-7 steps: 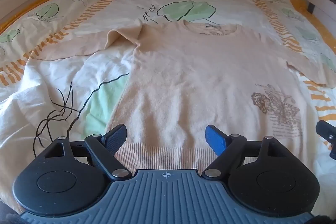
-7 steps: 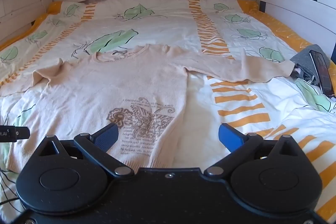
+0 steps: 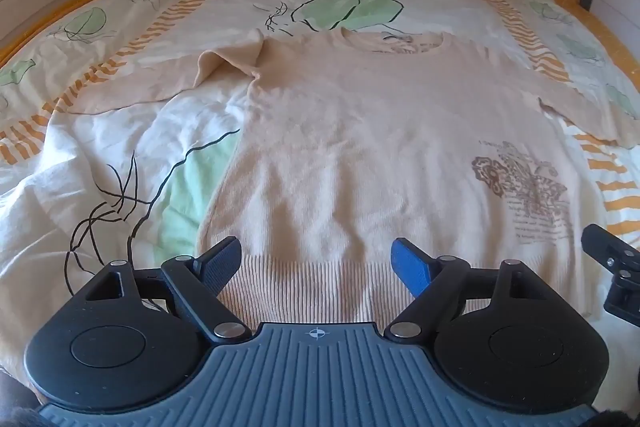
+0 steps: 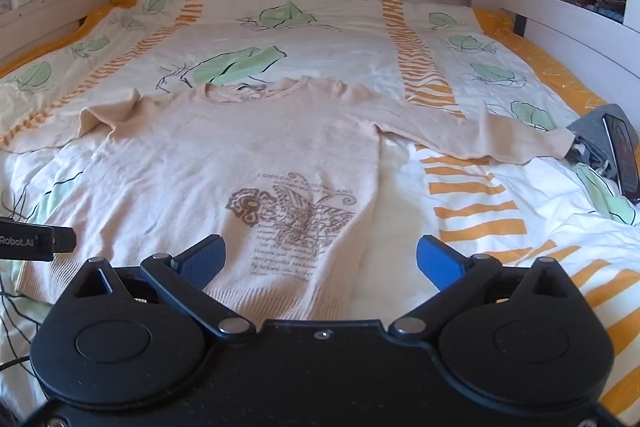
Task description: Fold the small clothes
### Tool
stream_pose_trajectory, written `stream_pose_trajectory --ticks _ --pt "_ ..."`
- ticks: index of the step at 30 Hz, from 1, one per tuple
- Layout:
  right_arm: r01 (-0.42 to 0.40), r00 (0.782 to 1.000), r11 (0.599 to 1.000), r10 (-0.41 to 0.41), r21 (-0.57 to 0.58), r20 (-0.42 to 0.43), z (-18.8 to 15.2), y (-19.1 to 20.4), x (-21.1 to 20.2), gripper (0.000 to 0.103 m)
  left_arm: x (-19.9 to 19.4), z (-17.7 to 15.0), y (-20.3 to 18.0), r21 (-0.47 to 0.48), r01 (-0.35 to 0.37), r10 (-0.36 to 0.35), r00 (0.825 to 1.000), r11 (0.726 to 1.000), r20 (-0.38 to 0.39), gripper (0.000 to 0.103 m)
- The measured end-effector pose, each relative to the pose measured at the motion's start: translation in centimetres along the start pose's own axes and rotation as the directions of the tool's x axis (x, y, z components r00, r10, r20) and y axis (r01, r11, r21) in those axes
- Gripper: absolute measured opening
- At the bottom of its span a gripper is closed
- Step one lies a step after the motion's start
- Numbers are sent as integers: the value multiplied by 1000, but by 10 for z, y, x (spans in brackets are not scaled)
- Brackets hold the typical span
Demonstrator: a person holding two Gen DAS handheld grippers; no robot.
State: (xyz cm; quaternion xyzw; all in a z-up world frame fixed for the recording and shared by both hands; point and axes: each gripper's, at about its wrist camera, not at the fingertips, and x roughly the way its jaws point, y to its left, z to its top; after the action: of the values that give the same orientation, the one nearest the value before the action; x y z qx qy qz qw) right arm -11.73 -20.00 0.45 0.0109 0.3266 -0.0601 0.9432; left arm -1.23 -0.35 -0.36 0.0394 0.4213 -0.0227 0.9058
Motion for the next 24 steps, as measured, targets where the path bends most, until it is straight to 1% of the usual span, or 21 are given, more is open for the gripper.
stream_pose_trajectory --ticks 1,2,5,13,18,24 --pt "-4 1000 1000 4 2 -2 -1 1 -1 101 0 -1 -5 10 -15 15 1000 1000 -11 82" --pt "-14 1000 1000 14 5 -13 0 -3 -2 101 1 0 -1 9 2 -2 1000 1000 -26 82" --pt "-9 1000 1000 9 -8 -28 1 5 1 102 -2 2 -1 6 8 -8 999 1000 -42 82" --pt "-16 999 1000 16 -13 -39 -2 7 -1 102 -6 0 1 11 8 -7 998 1000 -59 82" --pt "-21 998 1000 21 -13 -51 -3 7 -1 102 -4 -2 0 16 18 -17 997 1000 -81 82" --pt "-26 998 1000 25 -13 -59 -3 8 1 102 -2 -1 0 13 25 -24 996 1000 -89 81"
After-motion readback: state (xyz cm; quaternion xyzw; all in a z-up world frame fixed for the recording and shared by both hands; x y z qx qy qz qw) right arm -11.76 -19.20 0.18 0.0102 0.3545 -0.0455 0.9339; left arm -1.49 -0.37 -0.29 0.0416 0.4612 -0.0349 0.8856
